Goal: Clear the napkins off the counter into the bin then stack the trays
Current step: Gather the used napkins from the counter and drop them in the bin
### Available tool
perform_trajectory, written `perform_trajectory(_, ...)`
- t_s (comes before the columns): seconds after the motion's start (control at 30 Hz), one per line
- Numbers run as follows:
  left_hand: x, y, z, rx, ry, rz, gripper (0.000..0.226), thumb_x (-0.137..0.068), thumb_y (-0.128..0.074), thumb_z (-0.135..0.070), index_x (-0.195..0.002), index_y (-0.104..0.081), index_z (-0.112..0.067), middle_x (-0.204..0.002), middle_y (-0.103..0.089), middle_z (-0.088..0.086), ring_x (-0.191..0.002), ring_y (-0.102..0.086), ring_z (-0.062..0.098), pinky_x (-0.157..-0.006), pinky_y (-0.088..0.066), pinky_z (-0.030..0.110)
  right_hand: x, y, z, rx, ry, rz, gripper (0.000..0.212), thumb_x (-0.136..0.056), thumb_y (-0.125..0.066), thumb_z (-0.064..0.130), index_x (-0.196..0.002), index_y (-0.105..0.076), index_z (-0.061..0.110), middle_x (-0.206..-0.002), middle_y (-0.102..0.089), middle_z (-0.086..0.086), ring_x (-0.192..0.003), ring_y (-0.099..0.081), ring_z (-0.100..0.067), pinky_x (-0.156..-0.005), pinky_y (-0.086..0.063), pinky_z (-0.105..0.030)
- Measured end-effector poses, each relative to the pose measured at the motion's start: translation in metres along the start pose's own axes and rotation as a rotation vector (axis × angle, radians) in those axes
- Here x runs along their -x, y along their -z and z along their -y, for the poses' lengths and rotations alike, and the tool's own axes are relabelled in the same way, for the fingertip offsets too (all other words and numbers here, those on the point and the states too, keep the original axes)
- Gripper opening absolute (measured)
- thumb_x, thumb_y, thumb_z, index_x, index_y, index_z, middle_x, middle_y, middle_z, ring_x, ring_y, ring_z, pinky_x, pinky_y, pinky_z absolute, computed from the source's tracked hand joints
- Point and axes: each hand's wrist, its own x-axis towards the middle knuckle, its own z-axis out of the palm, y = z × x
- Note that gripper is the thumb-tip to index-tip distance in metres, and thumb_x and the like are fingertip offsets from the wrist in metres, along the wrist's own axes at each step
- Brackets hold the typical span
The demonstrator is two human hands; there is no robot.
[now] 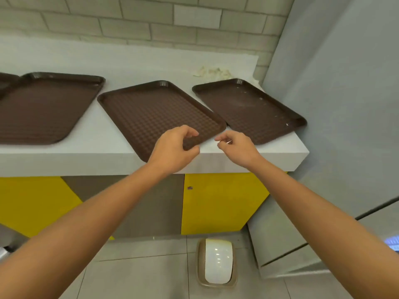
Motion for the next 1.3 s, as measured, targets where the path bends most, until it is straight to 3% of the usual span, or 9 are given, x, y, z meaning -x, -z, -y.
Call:
perform_trajectory(0.3, -0.079, 0.046, 0.028, -0.044, -0.041, -0.001, 0.036, -0.085, -0.062, -0.035, -0.120, -0.057, -0.026, -0.125, -0.058, -0.005, -0.117, -0.052, 0.011, -0.099, -0.044, 0.033, -0.068, 0.006, 0.047, 0.052, 0.015, -0.032, 0.023, -0.092, -0.053, 0.016, -0.114, -0.062, 0.016, -0.101, -0.056, 0.003, -0.093, -0.051, -0.010, -0.071, -0.037, -0.017)
perform_trajectory(0.4, -0.102, 0.049, 0.037, -0.033, -0.030, -0.010, 0.036, -0.084, -0.063, -0.035, -0.119, -0.057, -0.025, -0.124, -0.058, -0.006, -0.115, -0.052, 0.011, -0.097, -0.043, 0.030, -0.086, 0.008, 0.051, 0.065, -0.003, -0.034, 0.025, -0.092, -0.053, 0.017, -0.116, -0.061, 0.017, -0.104, -0.055, 0.004, -0.097, -0.051, -0.009, -0.080, -0.038, -0.021)
perform_trajectory(0.6, -0.150, 0.044, 0.057, -0.025, -0.032, -0.019, 0.035, -0.084, -0.061, -0.034, -0.118, -0.058, -0.024, -0.122, -0.059, -0.005, -0.114, -0.052, 0.012, -0.096, -0.043, 0.030, -0.135, 0.011, 0.047, 0.065, -0.024, -0.055, 0.026, -0.091, -0.055, 0.019, -0.117, -0.060, 0.018, -0.115, -0.058, 0.000, -0.099, -0.051, -0.009, -0.083, -0.038, -0.021)
perform_trajectory(0.97, -0.241, 0.030, 0.090, -0.020, 0.080, -0.057, 0.033, -0.084, -0.062, -0.033, -0.115, -0.059, -0.023, -0.118, -0.061, -0.003, -0.107, -0.056, 0.014, -0.096, -0.047, 0.038, -0.232, 0.017, 0.039, 0.082, -0.007, -0.046, 0.025, -0.090, -0.055, 0.019, -0.114, -0.061, 0.018, -0.114, -0.059, -0.001, -0.097, -0.049, -0.009, -0.085, -0.036, -0.020)
perform_trajectory(1.3, -0.316, 0.016, 0.129, -0.018, 0.120, -0.014, 0.037, -0.085, -0.061, -0.032, -0.120, -0.057, -0.022, -0.125, -0.059, 0.000, -0.113, -0.055, 0.016, -0.093, -0.044, 0.030, -0.317, -0.001, 0.020, 0.137, -0.057, -0.078, 0.034, -0.089, -0.057, 0.021, -0.122, -0.057, 0.013, -0.125, -0.050, -0.009, -0.108, -0.053, -0.019, -0.087, -0.036, -0.019)
